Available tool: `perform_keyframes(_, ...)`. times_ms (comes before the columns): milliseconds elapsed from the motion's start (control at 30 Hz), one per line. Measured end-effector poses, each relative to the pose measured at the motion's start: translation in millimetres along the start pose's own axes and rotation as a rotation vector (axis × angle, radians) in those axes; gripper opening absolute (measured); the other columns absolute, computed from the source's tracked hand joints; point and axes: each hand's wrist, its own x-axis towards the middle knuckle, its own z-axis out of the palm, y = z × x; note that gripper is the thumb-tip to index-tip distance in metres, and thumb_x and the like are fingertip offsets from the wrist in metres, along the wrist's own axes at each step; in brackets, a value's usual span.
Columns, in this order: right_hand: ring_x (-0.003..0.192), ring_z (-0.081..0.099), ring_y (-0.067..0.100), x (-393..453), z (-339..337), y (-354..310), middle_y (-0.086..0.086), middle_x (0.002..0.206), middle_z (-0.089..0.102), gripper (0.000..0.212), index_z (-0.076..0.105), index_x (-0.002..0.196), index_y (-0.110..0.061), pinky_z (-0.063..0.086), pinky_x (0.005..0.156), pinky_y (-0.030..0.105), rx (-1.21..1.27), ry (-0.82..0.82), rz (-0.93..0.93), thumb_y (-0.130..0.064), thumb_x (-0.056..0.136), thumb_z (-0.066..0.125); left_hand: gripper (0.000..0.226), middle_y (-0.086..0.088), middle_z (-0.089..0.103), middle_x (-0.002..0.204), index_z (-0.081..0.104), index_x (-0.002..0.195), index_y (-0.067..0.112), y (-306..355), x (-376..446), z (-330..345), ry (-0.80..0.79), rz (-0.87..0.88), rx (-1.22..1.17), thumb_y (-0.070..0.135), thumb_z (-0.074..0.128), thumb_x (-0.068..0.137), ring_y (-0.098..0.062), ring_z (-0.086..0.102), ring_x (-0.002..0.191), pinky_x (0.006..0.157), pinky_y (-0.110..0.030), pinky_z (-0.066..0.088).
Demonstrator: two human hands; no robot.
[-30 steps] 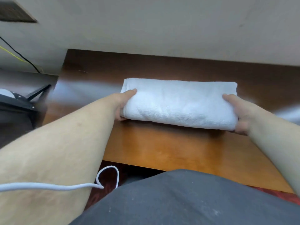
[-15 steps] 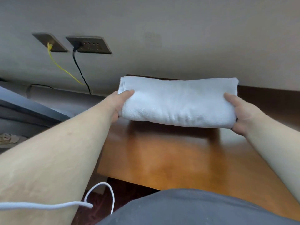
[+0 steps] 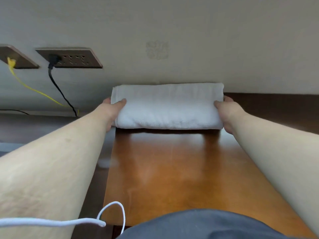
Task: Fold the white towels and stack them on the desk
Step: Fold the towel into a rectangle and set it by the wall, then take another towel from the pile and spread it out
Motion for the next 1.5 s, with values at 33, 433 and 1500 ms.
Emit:
perform_keyframes(33,0.11,0.06,0.025,2,0,-1,-0.002,0.121,0.063,0.05,0.043,0.144,-0.027,0.049,0.1,0.042,-0.054,0.018,-0.01,-0.023,0.095,0.048,0.069,0.0,0.06,0.12,0.037,0.146,0.019,1,3,1,0.012,-0.004,0.063,0.048,0.065,0.09,-0.02,0.062,0.091,0.074,-0.032,0.053)
perform_keyframes(433,0.136,0.037,0.035,-48,-21,-25,0.011,0.144,0.046,0.056,0.045,0.143,-0.017,0.032,0.112,0.042,-0.683,0.154,-0.441,-0.042,0.094,0.057,0.051,-0.014,0.045,0.143,0.051,0.134,0.015,49,-84,78,0.155,0.835,0.873,0.029,0.065,0.086,-0.035,0.041,0.129,0.108,-0.044,0.031)
perform_keyframes(1500,0.145,0.024,0.031,-350,-743,135,0.008,0.152,0.036,0.07,0.035,0.149,-0.023,0.023,0.118,0.048,-0.82,0.795,-0.196,-0.053,0.089,0.056,0.055,0.001,0.038,0.149,0.039,0.143,0.028,113,-655,554,-0.467,1.474,0.934,0.041,0.057,0.093,-0.019,0.042,0.133,0.109,-0.034,0.035)
